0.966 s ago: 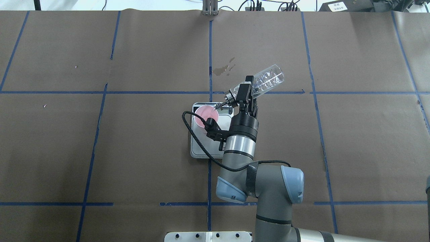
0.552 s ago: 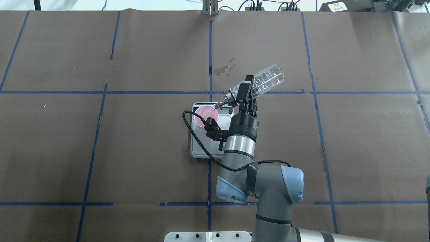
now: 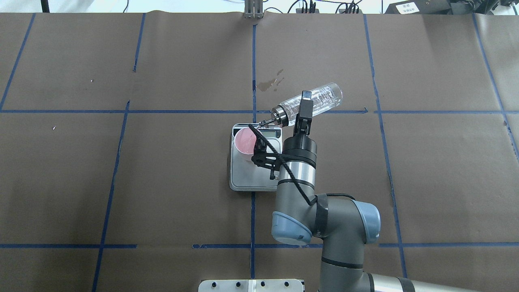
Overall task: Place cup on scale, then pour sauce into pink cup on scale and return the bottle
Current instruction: 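Turn the bottle upright with the right gripper above the cup, then carry the bottle with the right gripper back to its spot, then lower the bottle onto the table with the right gripper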
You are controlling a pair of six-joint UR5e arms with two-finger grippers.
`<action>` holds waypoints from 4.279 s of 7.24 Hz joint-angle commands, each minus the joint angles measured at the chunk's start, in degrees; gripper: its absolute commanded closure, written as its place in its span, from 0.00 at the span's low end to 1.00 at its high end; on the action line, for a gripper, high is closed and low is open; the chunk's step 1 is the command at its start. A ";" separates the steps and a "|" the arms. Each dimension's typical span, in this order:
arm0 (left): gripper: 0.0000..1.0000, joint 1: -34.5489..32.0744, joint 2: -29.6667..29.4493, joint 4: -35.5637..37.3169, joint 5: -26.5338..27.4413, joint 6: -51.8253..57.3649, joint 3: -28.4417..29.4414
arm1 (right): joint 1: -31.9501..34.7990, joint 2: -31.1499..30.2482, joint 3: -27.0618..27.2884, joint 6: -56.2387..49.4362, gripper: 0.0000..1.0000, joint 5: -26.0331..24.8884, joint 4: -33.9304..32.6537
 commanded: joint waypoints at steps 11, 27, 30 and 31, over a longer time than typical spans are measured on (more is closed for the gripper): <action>0.00 -0.04 -0.09 -0.09 0.00 0.18 -0.33 | 8.59 -21.99 19.35 61.36 1.00 42.27 22.84; 0.00 0.14 -0.35 -0.88 0.09 0.18 -0.06 | 5.51 -34.10 14.69 73.23 0.98 34.80 29.53; 0.00 0.14 -0.35 -0.88 0.09 0.18 -0.06 | 3.93 -34.10 14.52 73.23 0.67 31.56 27.60; 0.00 0.14 -0.35 -0.88 0.09 0.26 -0.06 | 3.75 -34.10 14.43 73.23 0.52 31.29 27.60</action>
